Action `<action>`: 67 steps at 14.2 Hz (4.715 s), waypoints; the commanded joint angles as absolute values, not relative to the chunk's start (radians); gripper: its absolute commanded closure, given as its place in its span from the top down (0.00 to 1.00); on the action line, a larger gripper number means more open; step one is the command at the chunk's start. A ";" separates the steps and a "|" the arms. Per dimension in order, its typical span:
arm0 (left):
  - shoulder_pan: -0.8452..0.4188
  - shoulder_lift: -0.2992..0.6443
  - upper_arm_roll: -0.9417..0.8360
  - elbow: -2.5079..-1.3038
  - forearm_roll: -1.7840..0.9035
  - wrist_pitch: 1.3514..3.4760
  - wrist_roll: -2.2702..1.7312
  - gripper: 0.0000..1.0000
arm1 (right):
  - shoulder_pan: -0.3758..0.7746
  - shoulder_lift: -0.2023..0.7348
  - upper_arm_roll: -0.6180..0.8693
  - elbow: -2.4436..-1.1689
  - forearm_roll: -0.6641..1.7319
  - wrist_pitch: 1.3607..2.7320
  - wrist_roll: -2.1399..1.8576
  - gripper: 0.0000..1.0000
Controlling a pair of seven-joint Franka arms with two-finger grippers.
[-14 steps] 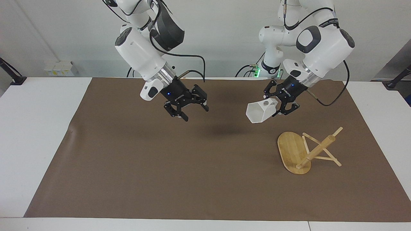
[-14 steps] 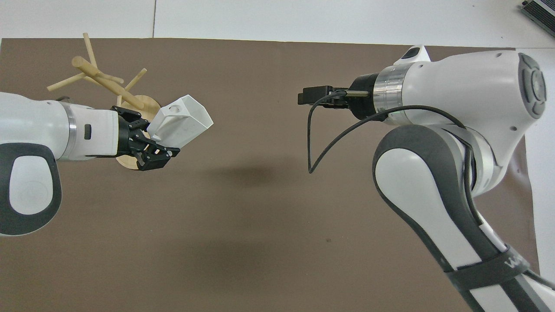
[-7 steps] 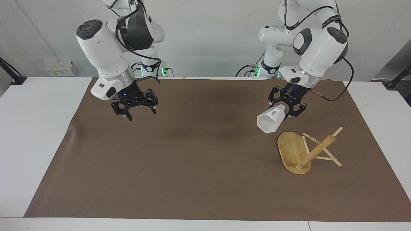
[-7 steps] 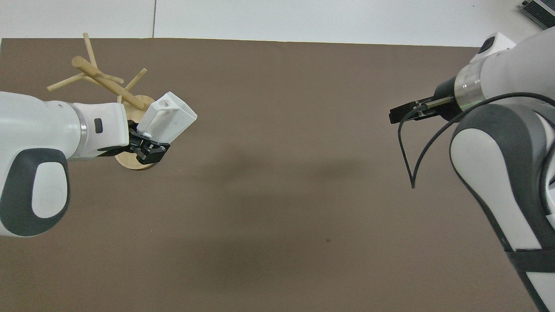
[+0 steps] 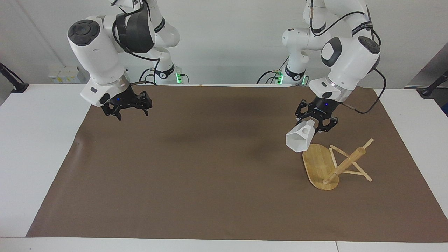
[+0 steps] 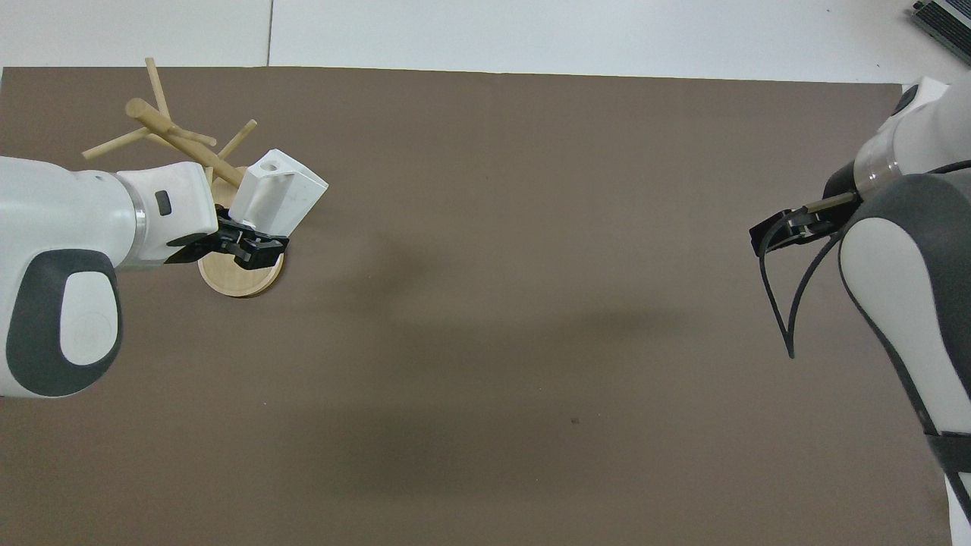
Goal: Hang cup on rack
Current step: 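Move the cup with the left gripper onto a peg of the wooden rack, then open the left gripper and pull it back from the hung cup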
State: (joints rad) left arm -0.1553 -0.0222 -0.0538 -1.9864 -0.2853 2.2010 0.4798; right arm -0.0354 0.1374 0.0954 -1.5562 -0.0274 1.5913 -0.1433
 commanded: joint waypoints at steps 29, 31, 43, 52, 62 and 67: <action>-0.071 0.075 -0.055 -1.991 -0.477 2.361 -0.002 0.00 | -0.072 0.000 -0.040 -1.545 -0.031 1.517 -0.061 1.00; -0.045 0.077 -0.055 -1.990 -0.480 2.359 -0.002 0.00 | -0.072 0.000 -0.038 -1.545 -0.002 1.525 -0.060 1.00; -0.048 0.080 -0.055 -1.987 -0.580 2.359 -0.035 0.37 | -0.072 -0.003 -0.034 -1.551 0.020 1.552 -0.067 1.00; -0.049 0.081 -0.054 -1.971 -0.568 2.352 -0.026 1.00 | -0.072 -0.003 -0.034 -1.551 0.020 1.552 -0.067 1.00; -0.060 0.031 -0.063 -1.865 -0.148 2.062 -0.025 1.00 | -0.072 -0.003 -0.034 -1.551 0.020 1.552 -0.067 1.00; -0.060 -0.047 -0.066 -1.865 -0.112 1.902 -0.005 1.00 | -0.072 -0.003 -0.034 -1.551 0.020 1.551 -0.067 1.00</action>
State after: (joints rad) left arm -0.0488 -0.0052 -0.0741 -1.8599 -0.1369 1.9652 -0.0183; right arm -0.0628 0.0238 -0.0411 -1.5186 -0.0007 1.5406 -0.0808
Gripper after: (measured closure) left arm 0.000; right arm 0.000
